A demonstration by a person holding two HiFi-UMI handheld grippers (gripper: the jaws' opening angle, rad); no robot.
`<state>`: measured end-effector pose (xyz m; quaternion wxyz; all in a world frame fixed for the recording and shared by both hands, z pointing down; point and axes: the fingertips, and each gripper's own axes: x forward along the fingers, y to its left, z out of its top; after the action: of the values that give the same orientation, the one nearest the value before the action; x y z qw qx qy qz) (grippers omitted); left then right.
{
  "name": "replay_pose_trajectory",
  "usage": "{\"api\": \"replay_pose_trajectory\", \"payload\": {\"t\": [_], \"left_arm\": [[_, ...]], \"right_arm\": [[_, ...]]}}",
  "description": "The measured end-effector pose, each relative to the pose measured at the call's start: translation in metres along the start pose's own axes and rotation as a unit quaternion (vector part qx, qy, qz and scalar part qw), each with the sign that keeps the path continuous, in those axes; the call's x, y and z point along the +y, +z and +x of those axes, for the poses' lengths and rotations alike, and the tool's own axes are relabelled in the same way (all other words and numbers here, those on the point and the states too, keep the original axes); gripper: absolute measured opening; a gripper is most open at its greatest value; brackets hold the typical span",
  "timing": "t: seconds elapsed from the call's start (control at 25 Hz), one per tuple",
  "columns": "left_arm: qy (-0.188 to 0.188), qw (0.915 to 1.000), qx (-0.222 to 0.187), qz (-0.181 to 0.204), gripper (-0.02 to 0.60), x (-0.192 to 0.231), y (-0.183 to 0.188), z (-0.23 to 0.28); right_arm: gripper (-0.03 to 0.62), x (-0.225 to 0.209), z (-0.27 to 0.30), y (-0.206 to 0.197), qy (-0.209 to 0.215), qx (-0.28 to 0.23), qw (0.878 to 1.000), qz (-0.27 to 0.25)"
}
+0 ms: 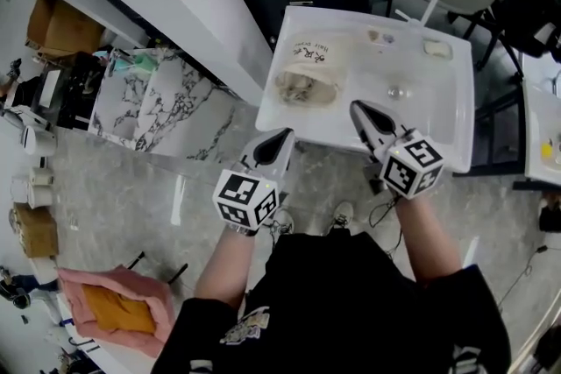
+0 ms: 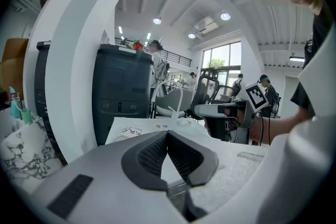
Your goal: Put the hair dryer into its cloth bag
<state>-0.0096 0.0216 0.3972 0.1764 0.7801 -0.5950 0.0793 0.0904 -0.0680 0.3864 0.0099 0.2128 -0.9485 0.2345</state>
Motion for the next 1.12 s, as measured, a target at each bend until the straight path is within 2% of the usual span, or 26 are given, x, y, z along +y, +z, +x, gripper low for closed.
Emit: {"api": "replay_pose_trajectory", "payload": {"t": [0.68,1.12], "left_arm": [[-0.094,0.9954,-0.021,0.001,0.005,0.048,-0.009,-0.063],[-0.141,0.9898,-0.017,0.0,0.005,0.051,-0.018,-0.081]], "right_arm": [[-0.003,0.088,0.015,-0.036,-0.089,-0.012,0.996,-0.024],[-0.003,0.113,0.01,-0.061,-0.134,-0.007,0.991,-0.017]]}}
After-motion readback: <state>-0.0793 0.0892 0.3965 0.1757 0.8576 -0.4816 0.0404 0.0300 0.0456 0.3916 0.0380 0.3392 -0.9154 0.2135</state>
